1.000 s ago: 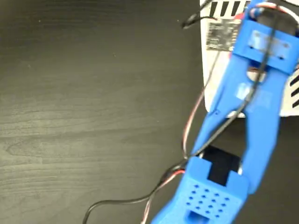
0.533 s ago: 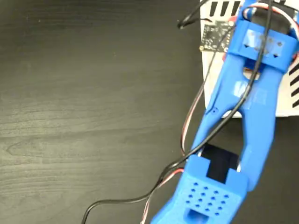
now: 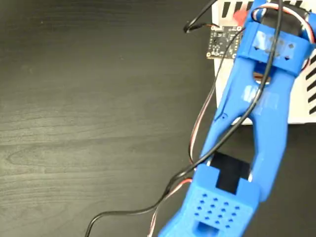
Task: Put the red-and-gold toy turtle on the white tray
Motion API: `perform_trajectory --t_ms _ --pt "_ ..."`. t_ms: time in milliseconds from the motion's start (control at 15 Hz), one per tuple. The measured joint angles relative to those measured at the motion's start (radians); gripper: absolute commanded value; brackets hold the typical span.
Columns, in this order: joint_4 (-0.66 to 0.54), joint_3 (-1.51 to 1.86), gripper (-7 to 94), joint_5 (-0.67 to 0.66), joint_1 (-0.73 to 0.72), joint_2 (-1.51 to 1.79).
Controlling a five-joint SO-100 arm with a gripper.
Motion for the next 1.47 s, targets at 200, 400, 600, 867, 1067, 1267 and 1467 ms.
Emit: perform_trajectory --t_ms 200,400,600,867,1067,1267,1467 --pt "-0.003 0.029 35 -0.006 -0.002 0.055" --pt "-0.087 0.08 0 0.069 -0.02 0.181" --pt "-0.267 0.331 0 0.212 -0.097 0.43" --pt "-0.66 0.844 0 0.293 -0.259 0.833" --pt "-0.853 1.266 0 0.287 -0.423 1.132" --pt "-0.916 1.64 0 0.287 -0.517 1.419" --pt "-0.842 1.879 0 0.284 -0.525 1.68"
